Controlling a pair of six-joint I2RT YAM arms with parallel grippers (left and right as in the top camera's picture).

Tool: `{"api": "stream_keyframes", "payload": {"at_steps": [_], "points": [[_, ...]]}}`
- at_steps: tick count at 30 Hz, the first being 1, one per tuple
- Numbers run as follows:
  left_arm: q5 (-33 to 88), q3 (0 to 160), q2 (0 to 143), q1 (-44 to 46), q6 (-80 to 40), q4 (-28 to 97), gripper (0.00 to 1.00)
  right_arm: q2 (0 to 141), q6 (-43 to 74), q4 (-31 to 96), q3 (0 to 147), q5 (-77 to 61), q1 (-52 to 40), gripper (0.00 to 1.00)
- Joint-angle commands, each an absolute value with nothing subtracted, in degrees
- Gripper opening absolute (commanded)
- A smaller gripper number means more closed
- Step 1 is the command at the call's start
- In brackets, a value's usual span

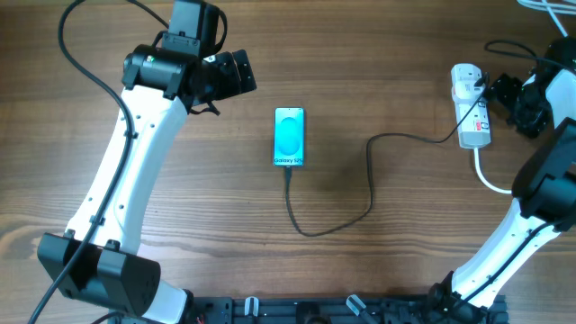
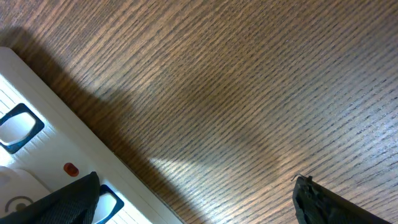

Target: Plug charger to phone and switch on socket

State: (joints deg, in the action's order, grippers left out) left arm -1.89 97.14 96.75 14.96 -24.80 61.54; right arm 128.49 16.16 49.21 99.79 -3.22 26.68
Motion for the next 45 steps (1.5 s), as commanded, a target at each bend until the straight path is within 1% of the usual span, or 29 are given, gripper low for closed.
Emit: {"api": "stream_keyframes", "payload": {"at_steps": [1, 15, 23, 27, 38, 45], "points": [[-2.66, 97.51, 96.75, 14.87, -25.78, 61.58, 1.00, 130.19, 14.96, 50.22, 99.61, -5.34, 26.28, 0.99], [-2.68, 97.51, 96.75, 14.87, -25.78, 61.58, 1.00, 130.19, 14.96, 53.43, 99.61, -6.55, 26.26, 1.00], [-2.66, 97.51, 96.75, 14.87, -25.78, 61.58, 1.00, 130.19, 14.90, 53.01, 99.61, -6.87, 26.26, 1.00], [-2.66, 97.51, 96.75, 14.87, -25.78, 61.58, 1.00, 130.19, 12.10, 52.51, 99.61, -11.94, 26.26, 1.00], [-2.66, 97.51, 96.75, 14.87, -25.78, 61.58, 1.00, 130.19, 12.27, 52.77, 99.61, -11.70, 26.28, 0.99], [-2.66, 97.51, 96.75, 14.87, -25.78, 61.58, 1.00, 127.28, 18.50, 57.91, 99.66, -2.48, 26.28, 1.00]]}}
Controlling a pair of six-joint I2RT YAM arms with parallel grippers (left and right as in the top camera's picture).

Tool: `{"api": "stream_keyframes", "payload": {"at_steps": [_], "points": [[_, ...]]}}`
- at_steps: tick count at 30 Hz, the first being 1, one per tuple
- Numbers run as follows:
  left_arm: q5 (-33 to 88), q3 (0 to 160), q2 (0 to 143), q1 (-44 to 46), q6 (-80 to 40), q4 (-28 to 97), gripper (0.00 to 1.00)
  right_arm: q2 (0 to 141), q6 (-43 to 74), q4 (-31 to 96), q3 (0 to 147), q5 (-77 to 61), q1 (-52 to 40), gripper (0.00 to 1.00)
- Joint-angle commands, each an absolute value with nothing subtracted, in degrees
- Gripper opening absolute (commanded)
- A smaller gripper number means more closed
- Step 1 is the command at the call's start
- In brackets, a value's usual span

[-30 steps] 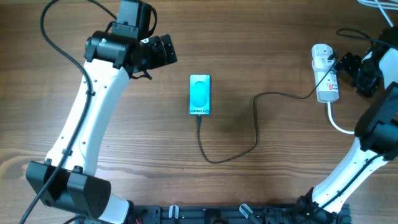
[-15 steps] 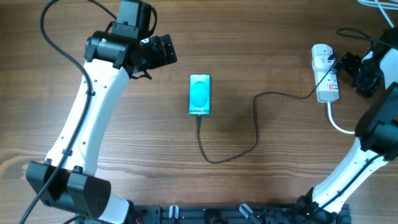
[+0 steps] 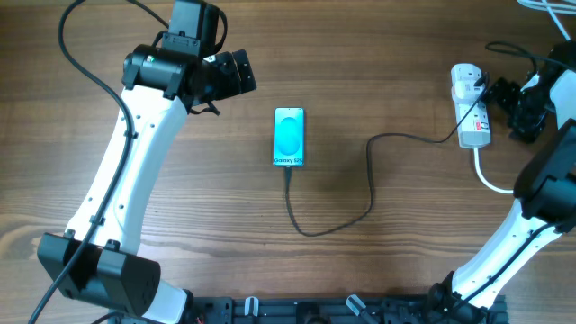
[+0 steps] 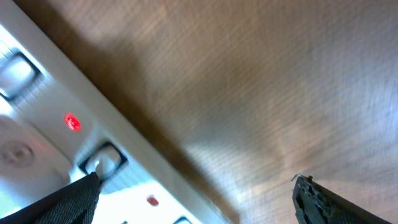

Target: Plug charger to phone and switch on socket

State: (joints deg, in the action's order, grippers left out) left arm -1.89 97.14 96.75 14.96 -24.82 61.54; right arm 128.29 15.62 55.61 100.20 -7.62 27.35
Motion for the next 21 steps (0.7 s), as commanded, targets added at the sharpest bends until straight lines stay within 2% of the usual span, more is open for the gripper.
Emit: {"api": "stream_keyframes", "payload": {"at_steps": [1, 8, 21], "points": [[-2.66, 97.51, 96.75, 14.87, -25.78, 61.58, 1.00, 126.15, 18.46, 58.63, 99.66, -2.35, 26.33, 1.00], [-2.66, 97.51, 96.75, 14.87, -25.78, 61.58, 1.00, 114.69, 22.68, 66.92, 99.63, 3.97, 26.39, 1.00], [-2.66, 97.51, 96.75, 14.87, -25.78, 61.58, 1.00, 87.96, 19.53, 76.95, 99.55, 3.79, 23.53, 1.00]]}}
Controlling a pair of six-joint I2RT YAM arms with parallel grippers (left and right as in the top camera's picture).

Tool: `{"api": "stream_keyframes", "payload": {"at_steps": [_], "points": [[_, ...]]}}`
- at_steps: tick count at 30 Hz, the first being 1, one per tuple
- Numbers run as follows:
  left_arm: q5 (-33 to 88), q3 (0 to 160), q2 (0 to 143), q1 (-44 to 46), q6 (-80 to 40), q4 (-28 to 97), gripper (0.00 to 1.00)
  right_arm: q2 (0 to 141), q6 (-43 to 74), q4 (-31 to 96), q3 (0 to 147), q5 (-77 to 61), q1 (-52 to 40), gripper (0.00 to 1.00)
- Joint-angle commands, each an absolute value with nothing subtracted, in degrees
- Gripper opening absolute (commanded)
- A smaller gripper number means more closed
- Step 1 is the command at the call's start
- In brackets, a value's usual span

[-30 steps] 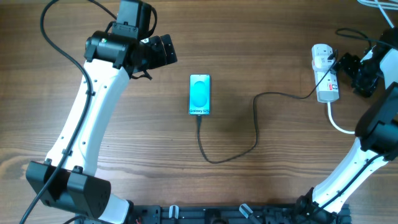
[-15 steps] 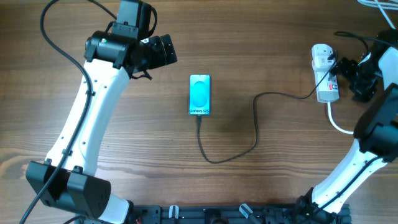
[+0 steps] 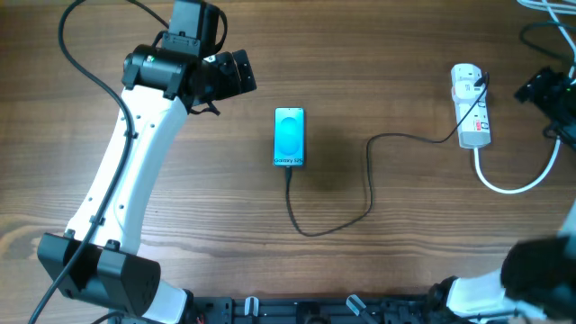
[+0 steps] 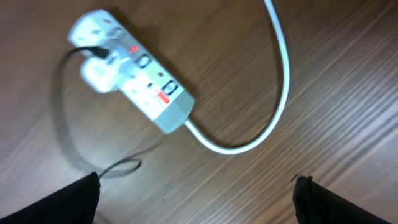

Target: Plug charger to phone and switch on socket

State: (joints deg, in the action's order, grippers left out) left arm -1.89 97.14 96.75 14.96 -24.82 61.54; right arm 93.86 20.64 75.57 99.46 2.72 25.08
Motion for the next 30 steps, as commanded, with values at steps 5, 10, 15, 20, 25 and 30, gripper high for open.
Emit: {"api": "stream_keyframes", "payload": {"at_steps": [5, 10, 15, 20, 25, 30], "points": [[-2.66, 97.51, 96.75, 14.87, -25.78, 61.58, 1.00, 75.53, 19.73, 80.23, 95.92, 3.33, 20.45, 1.00], [-2.66, 97.51, 96.75, 14.87, -25.78, 61.58, 1.00, 64.77, 19.73, 80.16, 89.60, -3.70, 18.65, 1.00], [-2.66, 97.51, 96.75, 14.87, -25.78, 61.58, 1.00, 57.47, 19.70, 83.31, 84.16, -9.15, 18.55, 1.00], [-2.66, 97.51, 96.75, 14.87, -25.78, 61.58, 1.00, 54.83, 19.73, 90.45, 82.08, -9.56, 18.55, 1.00], [-2.66, 97.51, 96.75, 14.87, -25.78, 61.58, 1.00, 55.35, 19.70, 90.85, 82.06, -9.54, 18.55, 1.00], [-2.66, 97.51, 96.75, 14.87, -25.78, 61.58, 1.00, 56.45, 19.66, 90.56, 82.06, -9.52, 18.55, 1.00]]}}
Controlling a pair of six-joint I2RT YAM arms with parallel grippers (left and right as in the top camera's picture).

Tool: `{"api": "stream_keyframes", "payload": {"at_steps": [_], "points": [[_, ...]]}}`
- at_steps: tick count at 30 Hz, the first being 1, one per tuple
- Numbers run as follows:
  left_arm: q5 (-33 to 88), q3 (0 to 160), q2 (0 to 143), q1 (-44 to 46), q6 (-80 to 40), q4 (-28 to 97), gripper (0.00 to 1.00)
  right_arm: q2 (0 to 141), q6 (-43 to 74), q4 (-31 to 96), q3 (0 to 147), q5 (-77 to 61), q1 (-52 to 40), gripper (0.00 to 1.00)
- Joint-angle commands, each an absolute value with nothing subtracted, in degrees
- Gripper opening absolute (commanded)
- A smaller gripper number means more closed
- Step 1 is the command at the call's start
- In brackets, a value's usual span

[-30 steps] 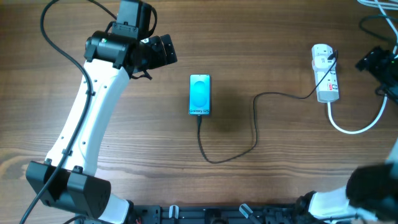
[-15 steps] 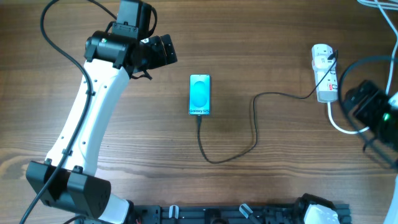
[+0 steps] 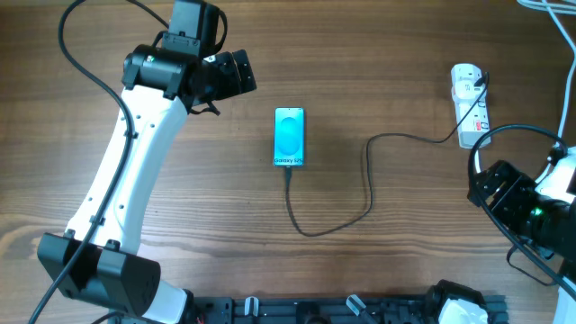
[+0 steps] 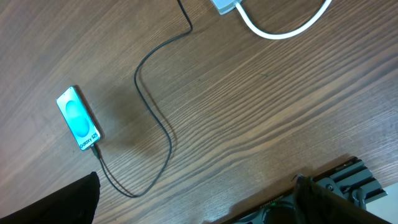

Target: Plug charger to phone and switch on socket

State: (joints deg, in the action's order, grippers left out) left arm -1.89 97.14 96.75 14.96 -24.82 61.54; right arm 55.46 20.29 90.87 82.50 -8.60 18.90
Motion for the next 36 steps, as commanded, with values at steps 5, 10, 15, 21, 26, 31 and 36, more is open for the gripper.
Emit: {"api": "stream_keyframes", "payload": {"at_steps": [5, 10, 15, 21, 26, 31, 36], "points": [[-2.66, 97.51, 96.75, 14.87, -25.78, 61.58, 1.00, 57.82, 19.66, 90.45, 82.06, -9.52, 18.55, 1.00], [-2.66, 97.51, 96.75, 14.87, -25.78, 61.58, 1.00, 59.53, 19.57, 90.28, 82.04, -8.69, 18.55, 1.00], [-2.66, 97.51, 96.75, 14.87, -25.78, 61.58, 1.00, 61.47, 19.66, 90.13, 82.04, -9.10, 18.55, 1.00], [-2.66, 97.51, 96.75, 14.87, -25.78, 61.58, 1.00, 58.65, 18.65, 84.14, 81.73, -9.10, 15.94, 1.00], [-2.66, 97.51, 96.75, 14.87, -25.78, 61.58, 1.00, 52.29, 14.50, 74.81, 77.49, -9.08, 7.84, 1.00], [-2.66, 97.51, 96.75, 14.87, -25.78, 61.58, 1.00, 45.10, 8.82, 62.85, 68.60, -9.10, -0.95, 1.00], [-2.66, 97.51, 96.75, 14.87, -25.76, 61.58, 1.00, 38.30, 7.55, 52.23, 57.01, -9.13, -4.27, 1.00]]}}
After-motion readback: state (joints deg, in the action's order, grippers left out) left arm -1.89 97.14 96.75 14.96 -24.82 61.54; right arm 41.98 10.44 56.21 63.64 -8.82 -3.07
